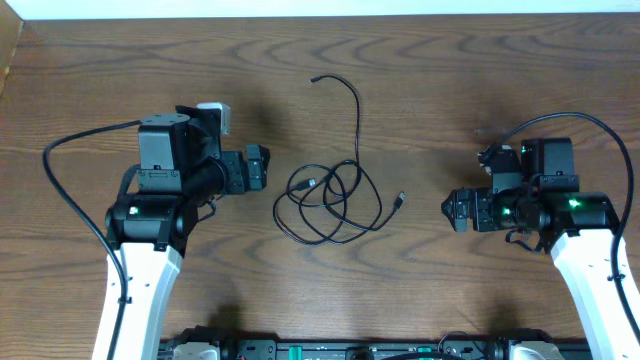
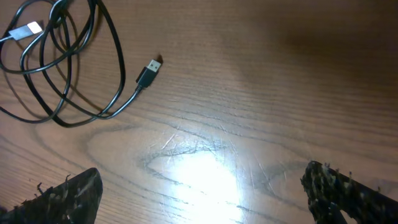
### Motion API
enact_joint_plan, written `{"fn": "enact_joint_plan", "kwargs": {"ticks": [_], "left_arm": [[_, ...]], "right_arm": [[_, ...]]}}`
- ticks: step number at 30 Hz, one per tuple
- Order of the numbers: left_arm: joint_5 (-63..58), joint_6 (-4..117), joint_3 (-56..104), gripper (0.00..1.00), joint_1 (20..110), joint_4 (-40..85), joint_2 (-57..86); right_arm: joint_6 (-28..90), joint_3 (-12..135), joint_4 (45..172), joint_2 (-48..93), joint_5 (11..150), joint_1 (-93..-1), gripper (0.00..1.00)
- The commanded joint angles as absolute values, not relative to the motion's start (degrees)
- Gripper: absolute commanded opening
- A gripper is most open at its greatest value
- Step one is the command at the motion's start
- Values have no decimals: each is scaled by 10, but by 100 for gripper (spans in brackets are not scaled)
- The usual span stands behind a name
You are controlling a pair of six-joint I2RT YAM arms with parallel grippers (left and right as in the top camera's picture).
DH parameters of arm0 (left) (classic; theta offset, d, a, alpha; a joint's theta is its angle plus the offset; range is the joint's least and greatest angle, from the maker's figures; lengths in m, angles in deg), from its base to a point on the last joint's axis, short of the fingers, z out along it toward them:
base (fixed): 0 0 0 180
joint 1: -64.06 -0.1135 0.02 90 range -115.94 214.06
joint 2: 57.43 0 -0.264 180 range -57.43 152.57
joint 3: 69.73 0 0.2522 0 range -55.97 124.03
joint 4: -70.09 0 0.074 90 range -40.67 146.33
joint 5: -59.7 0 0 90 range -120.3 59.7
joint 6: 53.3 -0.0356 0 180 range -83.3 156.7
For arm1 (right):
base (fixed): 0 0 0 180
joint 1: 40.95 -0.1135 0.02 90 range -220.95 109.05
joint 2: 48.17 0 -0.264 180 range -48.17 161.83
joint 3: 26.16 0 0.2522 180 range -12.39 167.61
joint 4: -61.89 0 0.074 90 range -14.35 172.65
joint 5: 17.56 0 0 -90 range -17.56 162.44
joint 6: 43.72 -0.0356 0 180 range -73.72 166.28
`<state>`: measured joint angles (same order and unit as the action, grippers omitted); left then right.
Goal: Untangle cables
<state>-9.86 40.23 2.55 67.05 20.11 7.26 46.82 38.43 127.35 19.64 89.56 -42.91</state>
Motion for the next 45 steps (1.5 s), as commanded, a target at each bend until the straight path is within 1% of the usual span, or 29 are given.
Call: {"fn": "enact_joint_plan", "kwargs": {"ticks": [1,5,13,23,25,29,34,45], "left_arm": [[-52,380,22,98,679,198,72],[-53,380,22,98,691,189,95],[-52,389,22,98,728,181,215],[-54,410,22,98,805,233,293],[-76,434,22,98,817,247,303],[-165,499,22,98,829,245,311],[-171,491,22,98,841,238,314],[-141,408,-12,98,902,233,314]], "right_arm": [[470,381,1274,196,895,-433,99],[459,381,1266,196,895,-433,99],[455,381,1263,196,895,-433,99],[456,381,1263,196,895,-433,99],[457,381,1263,196,894,-433,99],[462,381,1264,196,892,-433,99],[462,381,1265,196,891,-433,99],[461,381,1275,196,891,-433,99]]}}
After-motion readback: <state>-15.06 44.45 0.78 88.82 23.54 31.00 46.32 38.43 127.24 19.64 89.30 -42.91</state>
